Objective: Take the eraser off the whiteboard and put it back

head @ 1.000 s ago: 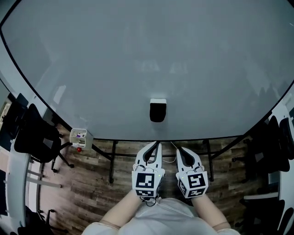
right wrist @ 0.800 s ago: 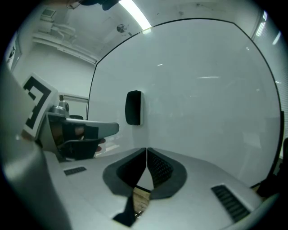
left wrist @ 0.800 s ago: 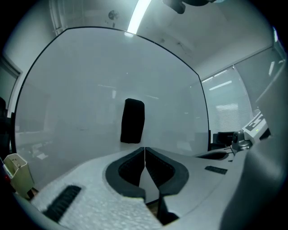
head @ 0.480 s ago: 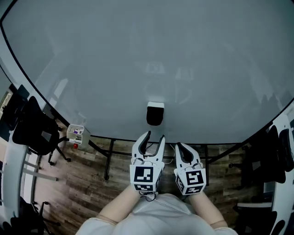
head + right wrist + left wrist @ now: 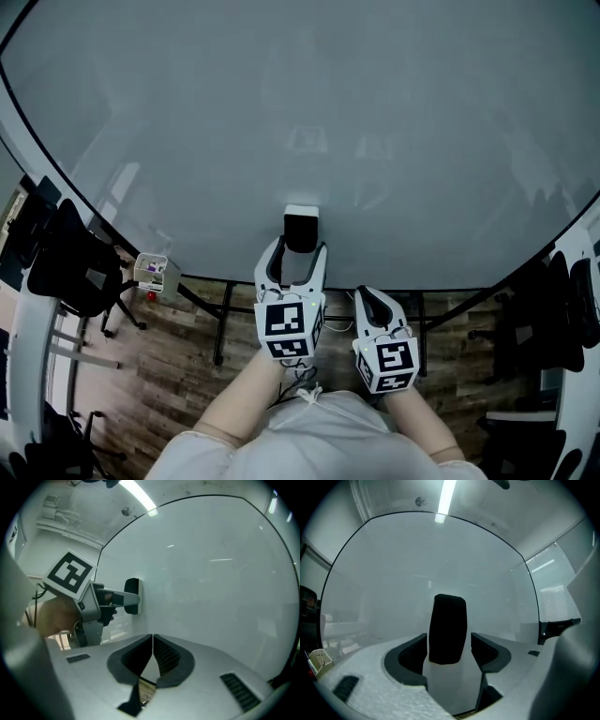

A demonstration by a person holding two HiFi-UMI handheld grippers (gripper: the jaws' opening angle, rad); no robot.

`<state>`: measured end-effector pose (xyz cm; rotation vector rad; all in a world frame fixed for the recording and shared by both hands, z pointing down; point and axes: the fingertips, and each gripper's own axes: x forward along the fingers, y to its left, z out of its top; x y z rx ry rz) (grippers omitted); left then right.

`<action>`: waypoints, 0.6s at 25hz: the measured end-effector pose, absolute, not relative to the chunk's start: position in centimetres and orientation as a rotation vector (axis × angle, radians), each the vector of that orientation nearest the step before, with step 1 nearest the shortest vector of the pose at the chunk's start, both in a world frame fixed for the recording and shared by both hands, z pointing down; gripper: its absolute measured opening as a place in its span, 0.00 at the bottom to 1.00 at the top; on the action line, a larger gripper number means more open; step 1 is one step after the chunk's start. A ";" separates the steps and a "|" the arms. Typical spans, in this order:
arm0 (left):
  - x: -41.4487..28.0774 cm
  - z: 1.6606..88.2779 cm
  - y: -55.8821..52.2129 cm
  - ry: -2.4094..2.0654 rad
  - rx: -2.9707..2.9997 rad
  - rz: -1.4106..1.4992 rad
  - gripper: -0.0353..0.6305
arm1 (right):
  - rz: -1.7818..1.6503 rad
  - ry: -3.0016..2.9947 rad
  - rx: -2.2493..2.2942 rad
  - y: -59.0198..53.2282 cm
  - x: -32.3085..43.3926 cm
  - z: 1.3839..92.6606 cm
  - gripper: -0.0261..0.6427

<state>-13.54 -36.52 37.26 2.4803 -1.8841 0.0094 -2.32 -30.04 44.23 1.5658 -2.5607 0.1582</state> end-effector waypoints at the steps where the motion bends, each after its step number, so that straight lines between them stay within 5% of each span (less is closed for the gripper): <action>1: -13.6 37.3 -36.9 -1.893 2.476 0.024 0.47 | 0.158 -2.554 1.567 -30.2 -2.2 44.3 0.08; 15: -13.9 37.9 -38.8 -1.950 2.448 0.089 0.45 | 0.221 -2.553 1.590 -31.3 -1.9 44.9 0.08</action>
